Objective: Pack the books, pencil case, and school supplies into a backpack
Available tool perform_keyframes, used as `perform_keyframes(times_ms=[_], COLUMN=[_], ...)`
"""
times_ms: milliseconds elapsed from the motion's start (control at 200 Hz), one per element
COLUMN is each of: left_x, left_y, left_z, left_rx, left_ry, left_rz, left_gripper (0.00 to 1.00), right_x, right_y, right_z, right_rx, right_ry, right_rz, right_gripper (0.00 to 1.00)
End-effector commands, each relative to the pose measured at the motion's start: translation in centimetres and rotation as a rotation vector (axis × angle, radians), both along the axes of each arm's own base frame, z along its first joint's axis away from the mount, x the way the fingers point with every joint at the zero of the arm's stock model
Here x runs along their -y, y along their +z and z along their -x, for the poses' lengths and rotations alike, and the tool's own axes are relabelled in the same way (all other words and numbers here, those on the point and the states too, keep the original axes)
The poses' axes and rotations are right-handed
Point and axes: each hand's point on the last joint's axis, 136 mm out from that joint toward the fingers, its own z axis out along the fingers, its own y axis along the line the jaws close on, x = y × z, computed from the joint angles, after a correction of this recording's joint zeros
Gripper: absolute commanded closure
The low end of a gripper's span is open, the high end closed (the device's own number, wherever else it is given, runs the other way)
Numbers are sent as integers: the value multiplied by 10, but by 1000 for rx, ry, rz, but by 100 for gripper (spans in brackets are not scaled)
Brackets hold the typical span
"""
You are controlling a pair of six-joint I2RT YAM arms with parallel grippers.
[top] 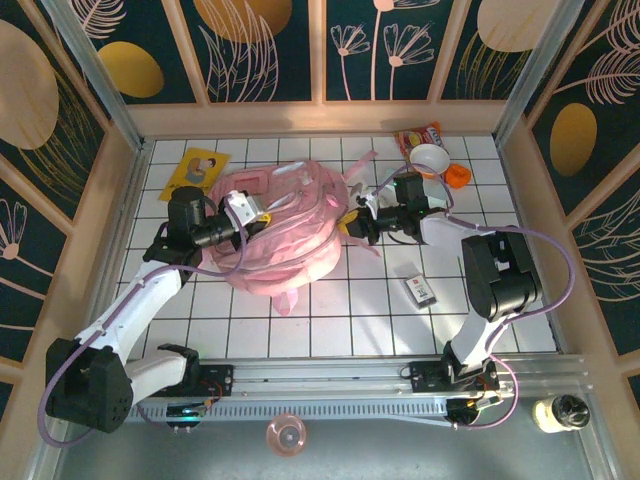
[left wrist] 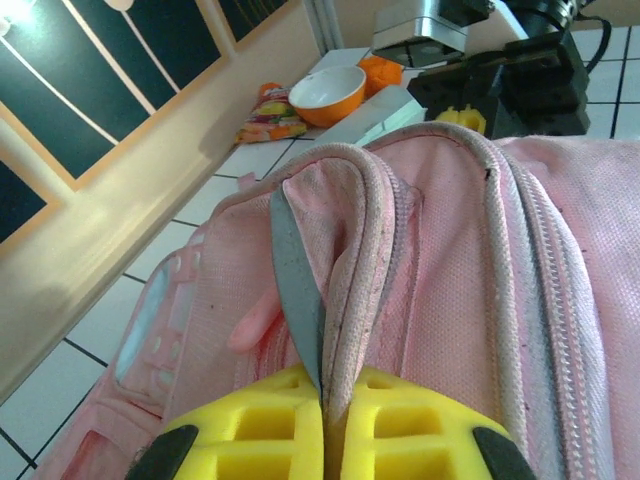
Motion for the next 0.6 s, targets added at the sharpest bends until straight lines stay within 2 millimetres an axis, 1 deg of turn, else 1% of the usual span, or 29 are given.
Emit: perform_keyframes(times_ms=[0,70,210,340,460,596], left_x=[-4,-12,-20,-18,-25,-30], left_y=[52,50,32,19,12,7], left_z=[-16,-29,-47,-57,-70,-83], left_rx=[191,184,181,178,174,148], left_ry=[71,168,317,391,473,555], left_rz=[74,58,-30,-96,-134,-141], left_gripper=[100,100,100,100,100,100], right_x=[-3,-2,-4,-16,-23,-28], right_y=[13,18,31,34,34,47], right_z=[4,8,16,31,45,51], right_rx=[-16,-67,-209,-332,-404,-481], right_ry=[9,-14,-69,-76,-76,-117], right_rz=[-22,-27,-23,27,72,66], right_gripper=[100,100,100,100,100,100])
